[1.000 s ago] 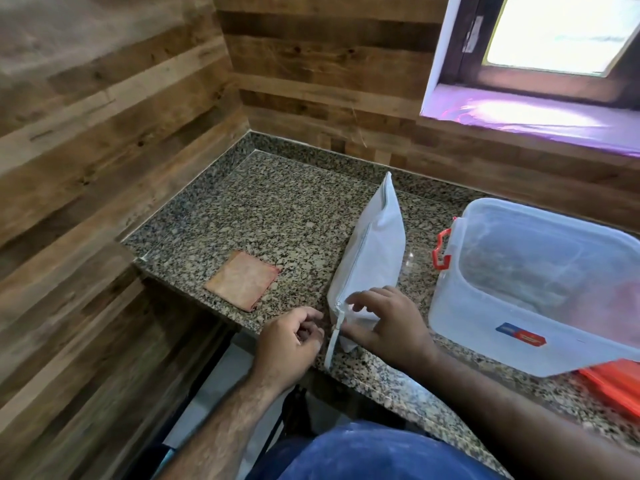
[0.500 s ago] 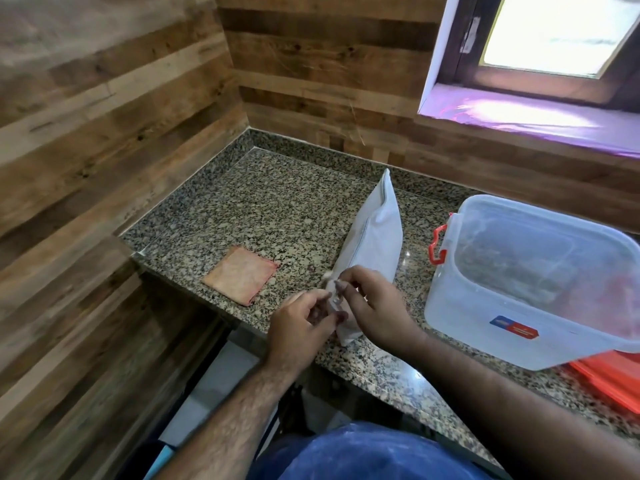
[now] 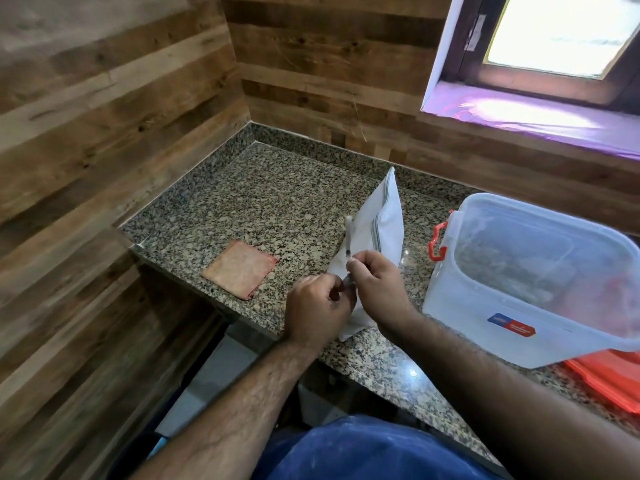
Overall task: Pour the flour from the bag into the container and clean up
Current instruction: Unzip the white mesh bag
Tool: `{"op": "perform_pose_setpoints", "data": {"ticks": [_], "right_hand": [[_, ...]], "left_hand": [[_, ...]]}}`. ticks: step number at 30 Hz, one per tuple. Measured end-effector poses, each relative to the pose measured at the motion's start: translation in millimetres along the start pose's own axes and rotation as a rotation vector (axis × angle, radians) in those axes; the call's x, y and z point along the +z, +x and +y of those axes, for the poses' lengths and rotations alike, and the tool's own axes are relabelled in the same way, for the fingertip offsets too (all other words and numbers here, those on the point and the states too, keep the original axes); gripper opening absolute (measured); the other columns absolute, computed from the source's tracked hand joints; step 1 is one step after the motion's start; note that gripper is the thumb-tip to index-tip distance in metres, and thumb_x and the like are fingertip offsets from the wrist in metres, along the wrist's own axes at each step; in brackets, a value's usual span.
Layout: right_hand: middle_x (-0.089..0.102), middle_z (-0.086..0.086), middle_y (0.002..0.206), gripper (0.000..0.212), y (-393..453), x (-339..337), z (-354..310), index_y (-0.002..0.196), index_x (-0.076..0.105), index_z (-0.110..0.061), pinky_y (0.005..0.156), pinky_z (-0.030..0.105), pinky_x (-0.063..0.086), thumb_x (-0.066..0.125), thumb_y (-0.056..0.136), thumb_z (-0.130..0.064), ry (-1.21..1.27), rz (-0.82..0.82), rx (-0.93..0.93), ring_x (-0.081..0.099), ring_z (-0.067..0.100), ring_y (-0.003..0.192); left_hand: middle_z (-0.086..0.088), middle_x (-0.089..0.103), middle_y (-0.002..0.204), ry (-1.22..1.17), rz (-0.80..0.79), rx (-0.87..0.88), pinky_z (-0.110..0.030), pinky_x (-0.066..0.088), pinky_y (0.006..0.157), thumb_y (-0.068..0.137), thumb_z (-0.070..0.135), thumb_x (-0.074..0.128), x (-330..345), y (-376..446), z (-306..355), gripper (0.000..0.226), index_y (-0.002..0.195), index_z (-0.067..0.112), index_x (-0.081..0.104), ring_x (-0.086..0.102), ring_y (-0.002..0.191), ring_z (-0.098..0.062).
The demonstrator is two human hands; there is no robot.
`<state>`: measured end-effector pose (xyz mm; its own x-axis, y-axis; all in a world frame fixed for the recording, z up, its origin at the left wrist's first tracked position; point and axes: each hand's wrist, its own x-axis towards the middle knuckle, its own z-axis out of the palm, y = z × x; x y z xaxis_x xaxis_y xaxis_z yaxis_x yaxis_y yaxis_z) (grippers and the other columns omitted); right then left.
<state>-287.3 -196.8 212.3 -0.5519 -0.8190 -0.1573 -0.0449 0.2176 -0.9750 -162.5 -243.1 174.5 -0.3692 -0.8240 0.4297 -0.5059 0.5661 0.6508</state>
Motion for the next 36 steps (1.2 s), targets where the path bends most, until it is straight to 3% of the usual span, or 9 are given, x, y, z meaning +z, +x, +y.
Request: {"op": "perform_pose_setpoints", "data": {"ticks": [5,9,13,16,22,27,29,32,36], "right_hand": [[0.060,-0.007,0.066,0.024,0,-2,1,0.074,0.061,-0.023,0.065,0.040,0.050,0.065,0.096,-0.031,-0.068,-0.022,-0.044,0.057,0.013,0.065],[0.056,-0.006,0.067,0.026,-2,2,5,0.074,0.059,-0.020,0.065,0.037,0.047,0.063,0.100,-0.021,-0.064,0.010,-0.015,0.053,0.012,0.066],[0.065,0.006,0.081,0.021,10,-1,5,0.092,0.068,-0.005,0.071,0.036,0.051,0.057,0.104,-0.019,0.017,0.109,0.104,0.059,0.017,0.076],[0.063,0.008,0.080,0.021,30,-10,-3,0.091,0.065,-0.006,0.060,0.029,0.045,0.054,0.106,-0.015,0.069,0.192,0.133,0.054,0.017,0.070],[0.044,-0.001,0.067,0.031,103,-16,-21,0.071,0.048,-0.019,0.044,0.025,0.029,0.048,0.101,-0.011,-0.025,0.278,0.144,0.039,0.013,0.057],[0.064,0.010,0.099,0.026,179,-29,-46,0.112,0.068,-0.002,0.060,0.028,0.046,0.058,0.107,-0.025,-0.092,0.410,0.278,0.062,0.026,0.086],[0.067,0.014,0.109,0.036,205,-39,-56,0.126,0.068,0.003,0.078,0.033,0.052,0.060,0.107,-0.027,-0.112,0.432,0.310,0.061,0.028,0.095],[0.065,0.018,0.125,0.042,232,-51,-70,0.144,0.060,0.002,0.082,0.032,0.046,0.049,0.109,-0.020,-0.152,0.346,0.267,0.052,0.023,0.099],[0.063,0.010,0.115,0.041,263,-59,-81,0.137,0.065,0.001,0.083,0.032,0.050,0.055,0.109,-0.028,-0.190,0.382,0.347,0.063,0.022,0.104]], "left_hand": [[-0.001,0.055,0.060,0.028,-0.037,0.097,-0.028,0.027,0.061,0.094,0.029,0.065,4,8,-7,0.034,0.065,0.015,0.054,0.040,0.058,-0.017],[-0.003,0.050,0.058,-0.030,-0.017,0.203,-0.033,0.034,0.058,0.097,0.022,0.061,7,4,-14,0.036,0.064,0.012,0.051,0.045,0.055,-0.022],[-0.001,0.046,0.057,-0.028,-0.031,0.259,-0.031,0.027,0.060,0.098,0.021,0.064,7,4,-21,0.039,0.063,0.012,0.052,0.035,0.059,-0.015],[-0.002,0.048,0.058,-0.022,-0.073,0.298,-0.030,0.025,0.061,0.099,0.020,0.069,5,-1,-24,0.039,0.064,0.011,0.054,0.039,0.059,-0.017],[-0.004,0.057,0.061,-0.066,-0.107,0.299,-0.034,0.041,0.058,0.100,0.021,0.065,6,-5,-30,0.034,0.068,0.010,0.062,0.049,0.059,-0.021],[-0.005,0.051,0.056,-0.081,-0.140,0.381,-0.027,0.029,0.063,0.094,0.017,0.066,0,2,-34,0.035,0.062,0.011,0.055,0.045,0.054,-0.021],[-0.005,0.048,0.054,-0.091,-0.167,0.400,-0.029,0.030,0.060,0.091,0.015,0.067,-1,6,-36,0.035,0.060,0.012,0.052,0.043,0.051,-0.021],[-0.005,0.043,0.052,-0.122,-0.194,0.429,-0.030,0.029,0.057,0.087,0.012,0.069,1,10,-43,0.037,0.058,0.012,0.047,0.040,0.050,-0.022],[-0.005,0.040,0.053,-0.152,-0.239,0.484,-0.032,0.030,0.055,0.083,0.007,0.073,4,17,-52,0.040,0.058,0.013,0.043,0.036,0.050,-0.021]]}}
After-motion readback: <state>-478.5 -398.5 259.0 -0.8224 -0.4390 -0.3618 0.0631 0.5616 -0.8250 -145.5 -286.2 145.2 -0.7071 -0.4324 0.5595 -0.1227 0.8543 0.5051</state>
